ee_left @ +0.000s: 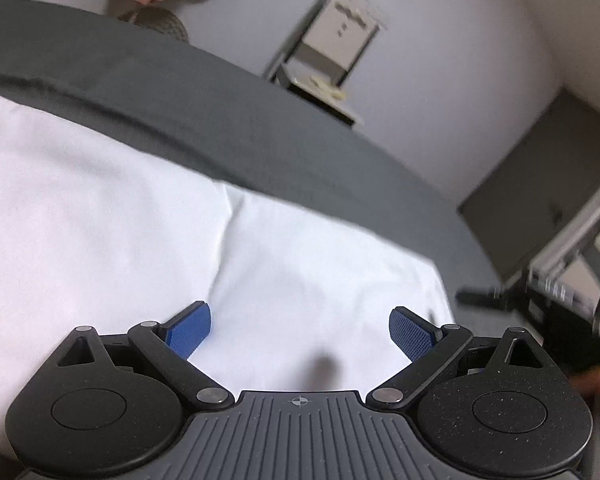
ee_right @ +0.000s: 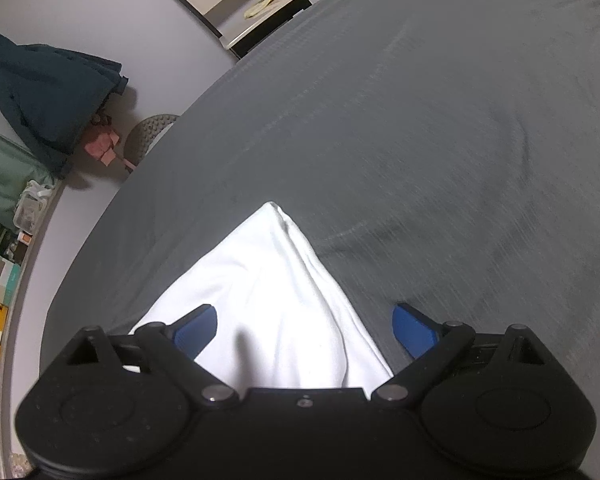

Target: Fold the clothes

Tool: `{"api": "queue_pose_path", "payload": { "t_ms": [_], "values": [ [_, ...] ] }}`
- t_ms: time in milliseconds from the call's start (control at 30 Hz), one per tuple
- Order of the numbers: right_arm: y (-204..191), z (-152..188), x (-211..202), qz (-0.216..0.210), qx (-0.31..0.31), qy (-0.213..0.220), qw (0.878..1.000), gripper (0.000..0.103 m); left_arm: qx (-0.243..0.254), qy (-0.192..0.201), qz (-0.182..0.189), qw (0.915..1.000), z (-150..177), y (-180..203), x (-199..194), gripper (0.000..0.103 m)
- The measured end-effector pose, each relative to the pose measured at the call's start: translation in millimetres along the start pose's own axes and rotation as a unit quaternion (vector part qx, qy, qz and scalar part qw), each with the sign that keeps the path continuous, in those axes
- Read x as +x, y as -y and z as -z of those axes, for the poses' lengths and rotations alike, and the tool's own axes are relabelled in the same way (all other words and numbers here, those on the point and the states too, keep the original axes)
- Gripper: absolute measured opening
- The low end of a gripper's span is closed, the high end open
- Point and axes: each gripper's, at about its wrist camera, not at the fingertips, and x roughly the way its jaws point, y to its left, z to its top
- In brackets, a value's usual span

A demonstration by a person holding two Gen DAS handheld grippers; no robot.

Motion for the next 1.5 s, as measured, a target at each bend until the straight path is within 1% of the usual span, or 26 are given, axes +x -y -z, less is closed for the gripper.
{"api": "queue_pose_path", "payload": {
  "t_ms": [100, 200, 300, 400, 467, 500, 567, 600, 633, 667, 700, 767, 833, 867, 900, 1000, 1033, 1067, 1100, 1133, 1167, 1200, 1267, 1300, 1400, 1500],
  "values": [
    [2.2, 2.8, -3.8, 0.004, -0.005, -0.006, 1.000, 0.095, -0.015, -0.022, 0.009, 0.9996, 5.4, -1.2, -16.2, 0.097],
    [4.4, 5.6, -7.6, 0.008, -0.009, -0.013, 1.000, 0.095, -0.050, -0.026, 0.030, 0.9980, 16.0, -9.6, -20.7, 0.097],
    [6.6, 8.3, -11.4, 0.012, -0.014, -0.019, 1.000, 0.095, -0.040, -0.043, 0.033, 0.9977, 17.4, -7.2, -19.3, 0.097],
    [8.8, 11.1, -15.2, 0.015, -0.019, -0.025, 0.999, 0.095, -0.026, -0.078, 0.035, 0.9960, 15.5, -3.3, -25.1, 0.097],
    [9.3, 13.2, -17.4, 0.008, -0.027, -0.034, 0.999, 0.095, -0.034, -0.108, 0.038, 0.9928, 6.8, -3.8, -35.4, 0.097],
    [10.6, 13.8, -18.5, -0.001, -0.023, -0.039, 0.999, 0.095, -0.041, -0.115, 0.045, 0.9916, 1.8, -4.3, -42.7, 0.097],
    [13.8, 15.0, -20.4, -0.020, -0.014, -0.049, 0.998, 0.093, -0.043, -0.107, 0.065, 0.9911, -16.9, -6.4, -64.2, 0.097],
    [16.8, 15.3, -20.6, -0.035, -0.001, -0.055, 0.998, 0.090, -0.031, -0.098, 0.071, 0.9922, -29.1, -6.1, -74.2, 0.097],
    [19.6, 15.6, -20.6, -0.047, 0.009, -0.060, 0.997, 0.089, -0.005, -0.088, 0.068, 0.9938, -42.3, -6.2, -87.2, 0.097],
    [21.7, 15.6, -20.0, -0.053, 0.017, -0.063, 0.996, 0.089, 0.035, -0.077, 0.055, 0.9949, -55.8, -6.1, -99.1, 0.097],
    [23.2, 15.5, -19.4, -0.056, 0.023, -0.065, 0.996, 0.089, 0.076, -0.072, 0.034, 0.9939, -66.8, -6.3, -107.5, 0.097],
    [23.2, 15.0, -18.5, -0.055, 0.026, -0.065, 0.996, 0.086, 0.145, -0.073, -0.004, 0.9868, -81.1, -12.7, -110.2, 0.097],
    [20.2, 14.9, -17.5, -0.047, 0.015, -0.062, 0.997, 0.072, 0.168, -0.071, -0.033, 0.9826, -86.2, -28.7, -110.4, 0.097],
    [19.8, 14.9, -16.7, -0.045, 0.013, -0.062, 0.997, 0.052, 0.159, -0.059, -0.044, 0.9846, -86.2, -40.3, -112.0, 0.097],
    [21.7, 14.8, -15.5, -0.044, 0.019, -0.063, 0.997, 0.044, 0.147, -0.046, -0.055, 0.9866, -85.9, -52.3, -113.9, 0.097],
    [24.6, 14.7, -12.8, -0.050, 0.035, -0.058, 0.996, 0.045, 0.071, -0.047, -0.057, 0.9948, -96.0, -87.7, -116.7, 0.097],
    [23.8, 14.9, -11.8, -0.052, 0.036, -0.056, 0.996, 0.049, 0.057, -0.043, -0.058, 0.9957, -99.7, -94.7, -116.2, 0.097],
    [21.2, 15.5, -10.8, -0.052, 0.030, -0.054, 0.997, 0.058, 0.044, -0.039, -0.060, 0.9965, -103.4, -101.4, -115.4, 0.097],
    [15.0, 17.1, -9.8, -0.047, 0.012, -0.053, 0.997, 0.062, 0.037, -0.037, -0.063, 0.9966, -106.9, -106.4, -114.0, 0.097],
    [8.8, 18.8, -9.0, -0.037, -0.006, -0.049, 0.998, 0.062, 0.031, -0.034, -0.063, 0.9970, -109.6, -110.6, -112.3, 0.097],
    [2.4, 20.8, -8.6, -0.017, -0.024, -0.042, 0.999, 0.052, 0.025, -0.032, -0.060, 0.9974, -111.1, -114.7, -110.6, 0.097],
    [-3.3, 22.7, -8.6, 0.001, -0.041, -0.034, 0.999, 0.033, 0.018, -0.030, -0.056, 0.9978, -112.5, -118.8, -108.9, 0.097],
    [-11.8, 25.9, -10.4, 0.022, -0.060, -0.013, 0.998, 0.014, 0.002, -0.035, -0.049, 0.9982, -113.9, -126.4, -103.8, 0.097],
    [-14.5, 27.5, -12.3, 0.018, -0.059, -0.003, 0.998, 0.011, -0.004, -0.039, -0.044, 0.9983, -113.7, -130.4, -102.2, 0.097],
    [-31.0, 34.0, -26.9, 0.007, -0.084, 0.037, 0.996, 0.009, -0.023, -0.042, -0.036, 0.9982, -113.7, -140.0, -98.5, 0.097],
    [-71.4, 47.4, -49.8, 0.010, -0.158, 0.088, 0.983, 0.009, -0.047, -0.031, -0.034, 0.9978, -116.6, -147.5, -99.3, 0.097]
  ]
}}
